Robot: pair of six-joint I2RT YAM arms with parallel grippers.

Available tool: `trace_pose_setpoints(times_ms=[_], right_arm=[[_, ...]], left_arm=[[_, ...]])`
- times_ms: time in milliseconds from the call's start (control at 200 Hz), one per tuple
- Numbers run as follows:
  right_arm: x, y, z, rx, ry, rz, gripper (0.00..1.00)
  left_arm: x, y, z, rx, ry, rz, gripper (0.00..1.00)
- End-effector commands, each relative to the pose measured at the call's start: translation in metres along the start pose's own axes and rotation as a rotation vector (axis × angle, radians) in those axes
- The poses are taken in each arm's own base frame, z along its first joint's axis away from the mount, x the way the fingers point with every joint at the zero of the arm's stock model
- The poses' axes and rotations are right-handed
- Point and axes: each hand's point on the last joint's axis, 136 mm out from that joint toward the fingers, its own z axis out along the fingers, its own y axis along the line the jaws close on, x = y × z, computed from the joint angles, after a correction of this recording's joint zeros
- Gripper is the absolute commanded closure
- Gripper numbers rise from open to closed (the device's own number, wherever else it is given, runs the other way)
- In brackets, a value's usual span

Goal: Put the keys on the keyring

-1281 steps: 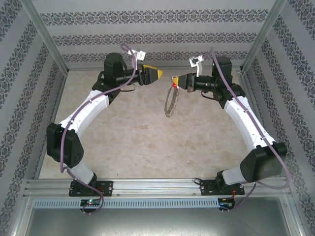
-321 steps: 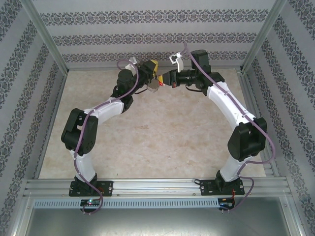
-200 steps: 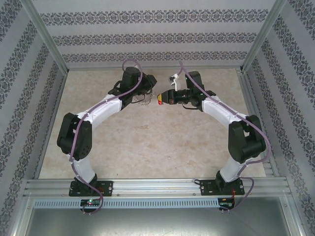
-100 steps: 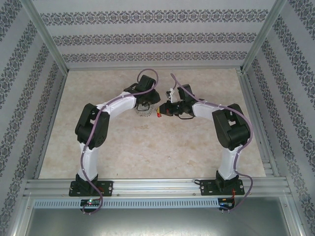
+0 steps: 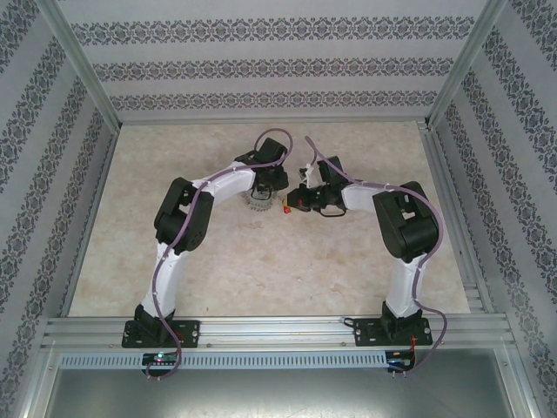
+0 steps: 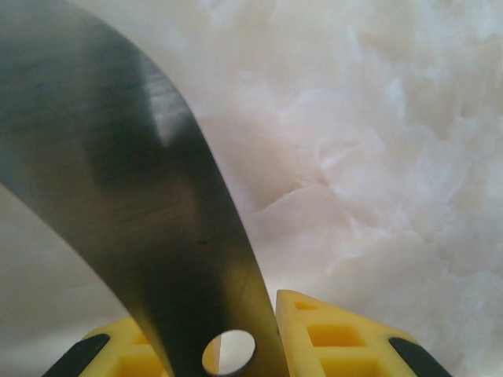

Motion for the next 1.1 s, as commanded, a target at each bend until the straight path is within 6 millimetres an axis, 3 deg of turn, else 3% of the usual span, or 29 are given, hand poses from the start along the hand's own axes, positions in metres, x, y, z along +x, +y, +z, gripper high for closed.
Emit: trace_pose_setpoints(times_ms=[0,215,480,585,660,749,804,1094], right_arm=[[0.003,-0.019,0.004,0.033,0.000,0.048,0.94],[0.008,-0.030,0.008,0.052,0.012,0.075,0.91],[0.010,-0.040,0.001,0.071,-0.004,0.093,0.66],[0.008,-0.036,-0.006,0.066,-0.020,0.088,0.62],[0.005,-0.030,-0.013,0.060,-0.036,0.076,0.60],[0.002,-0.023,-0.020,0.052,-0.056,0.061,0.58],[0.001,-0.018,-0.024,0.046,-0.061,0.053,0.58],[-0.003,-0.001,-0.035,0.020,-0.090,0.029,0.54]], left_arm=[[-0.002,0.002,0.003,-0.037,0.003,0.037,1.00],[0.004,0.006,0.020,-0.062,0.035,0.047,1.00],[0.003,0.007,0.021,-0.079,0.032,0.053,1.00],[0.002,0.009,0.021,-0.094,0.035,0.052,1.00],[0.001,0.014,0.020,-0.132,0.030,0.055,0.88],[-0.002,0.016,0.018,-0.159,0.026,0.059,0.67],[-0.004,0.019,0.016,-0.181,0.022,0.060,0.63],[-0.013,0.028,0.010,-0.253,0.020,0.077,0.19]])
